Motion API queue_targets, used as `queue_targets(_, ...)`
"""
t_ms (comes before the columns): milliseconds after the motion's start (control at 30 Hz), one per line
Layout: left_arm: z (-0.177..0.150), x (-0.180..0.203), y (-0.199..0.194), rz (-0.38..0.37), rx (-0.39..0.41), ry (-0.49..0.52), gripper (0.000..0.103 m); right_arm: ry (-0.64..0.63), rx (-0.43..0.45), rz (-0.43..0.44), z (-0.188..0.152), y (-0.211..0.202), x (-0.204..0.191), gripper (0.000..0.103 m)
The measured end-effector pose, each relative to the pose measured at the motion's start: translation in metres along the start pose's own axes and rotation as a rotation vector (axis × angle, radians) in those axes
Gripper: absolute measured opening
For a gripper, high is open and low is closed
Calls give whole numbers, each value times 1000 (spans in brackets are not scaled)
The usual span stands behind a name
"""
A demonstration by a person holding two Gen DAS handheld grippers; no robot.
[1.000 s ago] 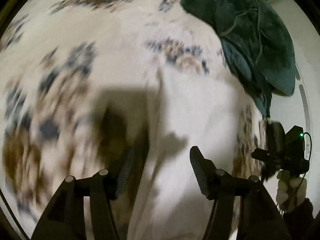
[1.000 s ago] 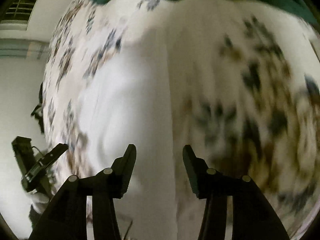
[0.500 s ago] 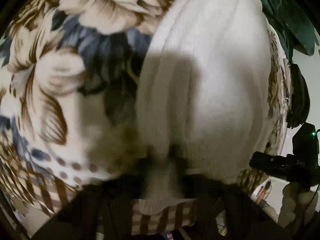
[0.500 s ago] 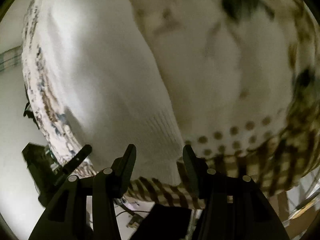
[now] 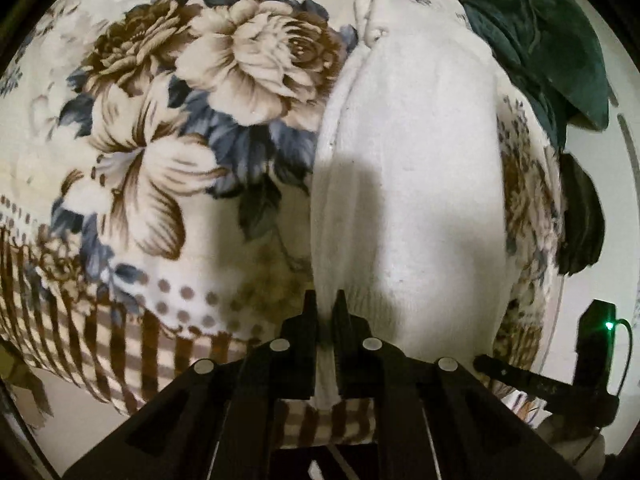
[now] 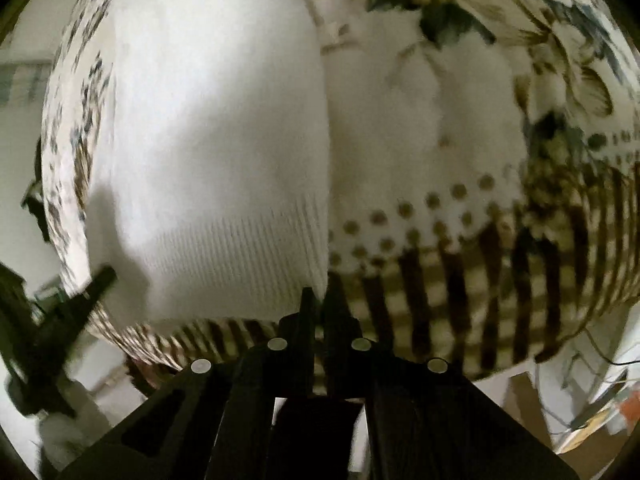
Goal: Fold small clothes
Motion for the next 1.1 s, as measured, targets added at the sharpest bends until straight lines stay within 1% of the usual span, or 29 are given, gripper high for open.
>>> queue_targets(133, -10, -1, 10, 6, -20, -5, 4, -21, -27, -11, -13, 4, 9, 3)
queue_targets(267, -19, -10, 8, 19, -23, -25, 4, -56, -42, -9, -18, 11, -2, 2)
queue_targets(300, -20, -13, 9, 26, -25, -27, 4, -68, -48, -8, -19, 13, 0, 3)
queue_targets(400, -19, -28, 29, 44, -69, -40, 3, -96, -73, -16, -20, 33, 3, 3)
queue_targets(467, -17, -35, 41, 26, -90, -60, 3, -112, -82, -31, -14, 51, 11, 3)
queue_targets(533, -13, -35, 45, -8, -112, -48, 4, -95, -114, 5, -6, 68, 13, 4)
queue_targets(567, -12, -34, 43, -22, -114, -51, 5, -90, -141, 24, -1, 73, 14, 7)
queue_targets(600, -12, -36, 39, -46, -116, -63, 7, -67, -170, 45, 5, 76, 18, 19)
queue_targets(633, -13, -38, 35, -60, -126, -79, 9, -51, -204, 70, 8, 77, 21, 32)
queue_targets(667, -15, -41, 32, -69, -135, -97, 16, -45, -242, 112, 12, 76, 25, 49)
queue_targets(700, -18, -44, 27, -85, -133, -121, 22, -39, -258, 156, 14, 71, 30, 57)
queue_targets(733, -20, -48, 23, -97, -125, -147, 28, -34, -249, 176, 15, 65, 35, 57)
queue_targets(767, -23, -51, 22, -105, -119, -166, 44, -31, -225, 181, 18, 56, 41, 58)
queue_targets(800, -26, -54, 21, -112, -111, -187, 55, -27, -210, 183, 21, 50, 44, 58)
queue_targets(833, -28, -54, 22, -112, -105, -200, 56, -14, -194, 184, 23, 45, 48, 59)
queue_targets(867, -30, -53, 25, -117, -104, -207, 56, 12, -173, 193, 25, 42, 53, 59)
queue_targets(933, -31, -47, 34, -125, -111, -200, 56, 47, -160, 225, 33, 41, 55, 59)
queue_targets(967, -29, -39, 38, -104, -95, -171, 53, 59, -151, 241, 36, 43, 53, 59)
queue_targets(1000, -25, -33, 41, -91, -76, -152, 38, 62, -143, 253, 40, 45, 51, 59)
queue_targets(1033, -23, -25, 45, -69, -62, -129, 17, 62, -136, 263, 42, 48, 47, 58)
queue_targets(1067, -20, -20, 47, -51, -71, -115, 2, 60, -137, 269, 42, 51, 44, 42)
queue_targets(1100, -17, -14, 48, -48, -61, -99, 2, 56, -135, 272, 41, 55, 38, 4)
Point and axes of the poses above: each gripper's, at about its wrist camera, not at the fingertips, and y roughly the way its jaws point, x to its right, z to its top, the point moved 1 cm from there along y, roughly the way its jaws point, and after that the axes turned 7 degrees about y, right-handed, at the moved point
